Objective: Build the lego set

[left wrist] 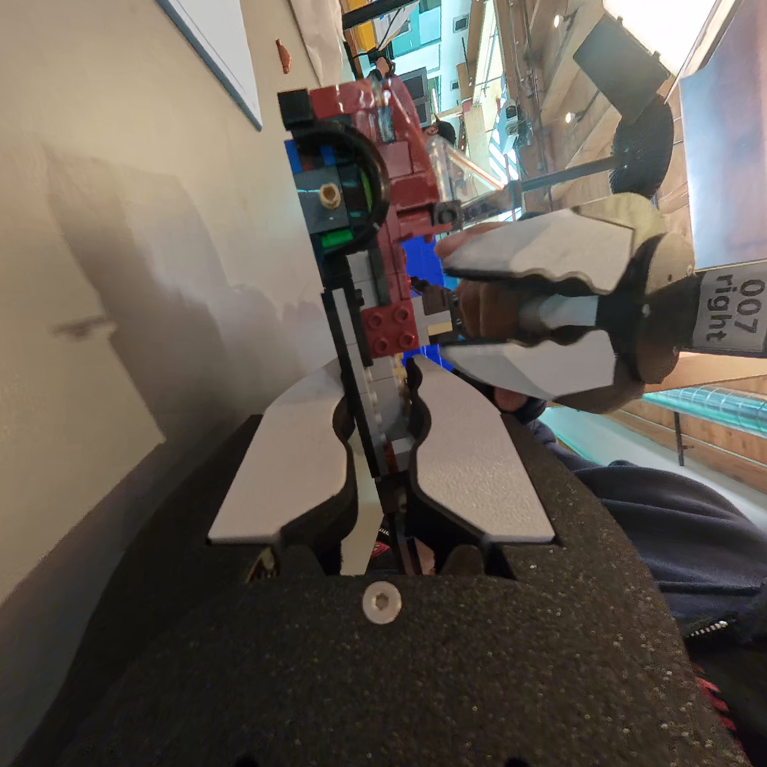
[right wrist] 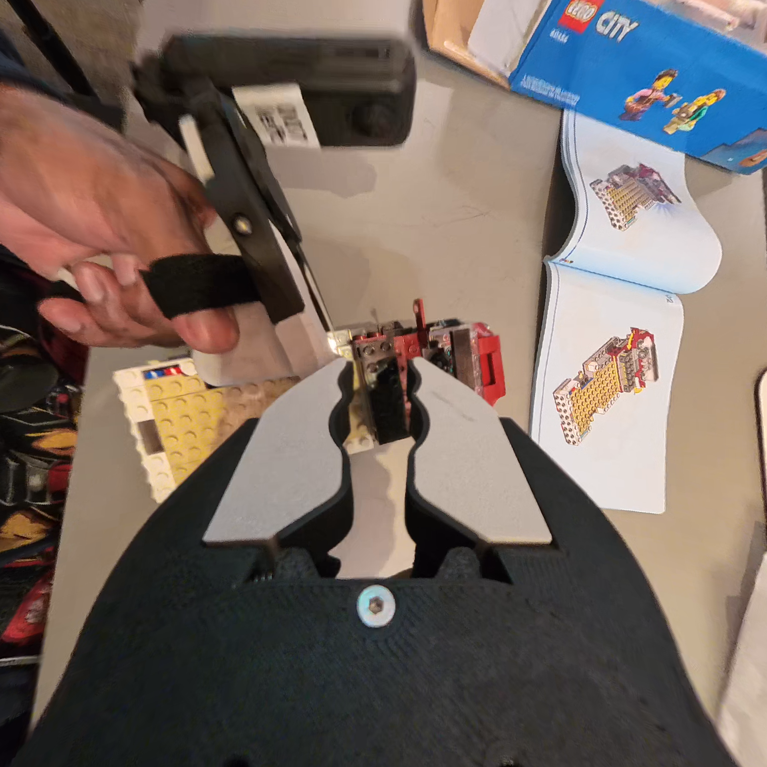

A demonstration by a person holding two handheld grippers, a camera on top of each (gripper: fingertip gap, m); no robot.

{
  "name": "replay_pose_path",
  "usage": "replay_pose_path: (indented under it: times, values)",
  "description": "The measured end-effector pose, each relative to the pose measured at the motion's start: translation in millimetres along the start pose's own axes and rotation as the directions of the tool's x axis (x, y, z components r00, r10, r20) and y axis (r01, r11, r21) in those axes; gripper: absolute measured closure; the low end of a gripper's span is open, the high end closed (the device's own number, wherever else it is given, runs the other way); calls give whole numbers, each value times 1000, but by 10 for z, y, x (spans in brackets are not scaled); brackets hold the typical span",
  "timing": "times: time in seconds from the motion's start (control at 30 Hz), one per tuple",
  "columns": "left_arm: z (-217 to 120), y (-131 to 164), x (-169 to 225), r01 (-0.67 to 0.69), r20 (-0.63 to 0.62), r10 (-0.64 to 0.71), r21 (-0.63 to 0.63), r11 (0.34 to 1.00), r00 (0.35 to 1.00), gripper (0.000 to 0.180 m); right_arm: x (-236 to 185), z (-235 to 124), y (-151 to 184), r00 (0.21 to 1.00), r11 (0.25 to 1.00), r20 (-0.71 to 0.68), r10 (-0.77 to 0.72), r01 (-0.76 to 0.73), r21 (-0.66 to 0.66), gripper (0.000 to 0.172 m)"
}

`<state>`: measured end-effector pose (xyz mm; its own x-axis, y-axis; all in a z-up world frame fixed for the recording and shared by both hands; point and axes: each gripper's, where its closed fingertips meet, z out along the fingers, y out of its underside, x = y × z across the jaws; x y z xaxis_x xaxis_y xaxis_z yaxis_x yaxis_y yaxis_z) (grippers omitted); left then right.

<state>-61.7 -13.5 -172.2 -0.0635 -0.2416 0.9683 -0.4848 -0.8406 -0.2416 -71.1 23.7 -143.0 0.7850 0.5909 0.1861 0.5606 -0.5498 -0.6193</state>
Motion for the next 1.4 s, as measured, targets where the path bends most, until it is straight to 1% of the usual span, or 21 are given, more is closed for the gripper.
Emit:
replay_pose_path:
  times: [0.07,0.1,0.23,0.3,0.47,0.67,1.13,1.4]
  values:
    - [-4,0,-26,67,-26,-67,3,998,997,157,37,-90,-59,1000,999,-1,29,-29,42,146]
    - [-11,3,-30,98,-37,-97,-2,995,995,157,76,-127,-40,999,999,-18,28,-27,37,146]
    - [-33,-24,10,126,-63,-125,5,992,990,157,116,-189,82,999,999,-9,45,-45,1,147]
    - [-31,-28,41,152,-84,-151,-4,988,985,157,116,-179,121,999,999,2,52,-52,-8,149]
    - [-33,-41,87,167,-100,-167,-9,986,981,157,87,-122,160,998,999,42,45,-44,-27,149]
    - [-33,-34,107,148,-89,-149,-12,989,985,157,72,-71,143,998,999,65,16,-14,-32,156]
    - [-19,3,106,62,-37,-64,-38,997,997,157,46,-47,175,997,997,69,-30,35,-74,156]
    - [-16,21,145,36,-42,-38,-47,998,998,157,33,-77,151,997,997,67,-30,35,-72,156]
